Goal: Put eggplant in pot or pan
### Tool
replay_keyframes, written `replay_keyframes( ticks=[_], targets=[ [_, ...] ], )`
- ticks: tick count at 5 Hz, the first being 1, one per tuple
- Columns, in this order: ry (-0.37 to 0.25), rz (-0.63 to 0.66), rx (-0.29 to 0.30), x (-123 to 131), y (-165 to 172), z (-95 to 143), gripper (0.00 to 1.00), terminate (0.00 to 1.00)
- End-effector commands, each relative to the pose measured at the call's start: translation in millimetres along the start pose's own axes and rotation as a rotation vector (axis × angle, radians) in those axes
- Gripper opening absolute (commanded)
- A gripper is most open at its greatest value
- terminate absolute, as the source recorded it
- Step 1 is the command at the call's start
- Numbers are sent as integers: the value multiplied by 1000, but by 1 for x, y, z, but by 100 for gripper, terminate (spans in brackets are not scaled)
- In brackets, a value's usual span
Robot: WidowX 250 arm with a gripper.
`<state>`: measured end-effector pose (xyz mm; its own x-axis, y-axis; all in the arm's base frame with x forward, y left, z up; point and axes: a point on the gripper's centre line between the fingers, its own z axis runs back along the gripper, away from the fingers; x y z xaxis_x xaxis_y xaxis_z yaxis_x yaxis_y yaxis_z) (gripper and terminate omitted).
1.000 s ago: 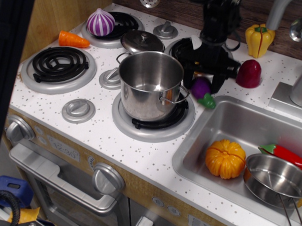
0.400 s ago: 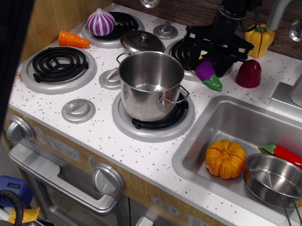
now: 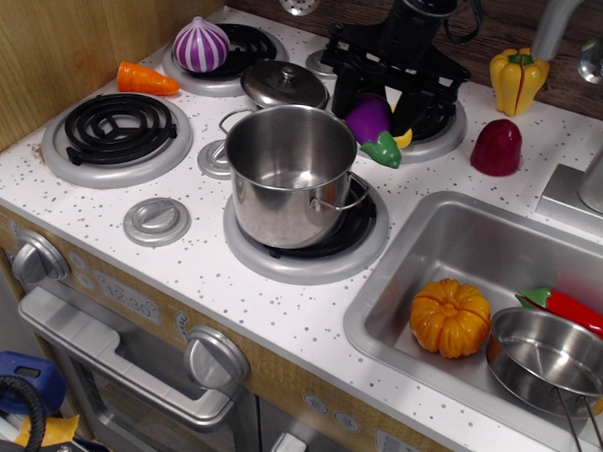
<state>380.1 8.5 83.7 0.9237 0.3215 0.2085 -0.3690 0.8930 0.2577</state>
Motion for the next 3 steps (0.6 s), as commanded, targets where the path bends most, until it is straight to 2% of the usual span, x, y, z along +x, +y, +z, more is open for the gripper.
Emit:
replay_keyframes(
  ticks=[1, 3],
  targets=[
    [-90, 11, 14, 9, 33, 46, 0, 0],
    [-107, 4, 49, -3, 49, 51, 0, 0]
  ],
)
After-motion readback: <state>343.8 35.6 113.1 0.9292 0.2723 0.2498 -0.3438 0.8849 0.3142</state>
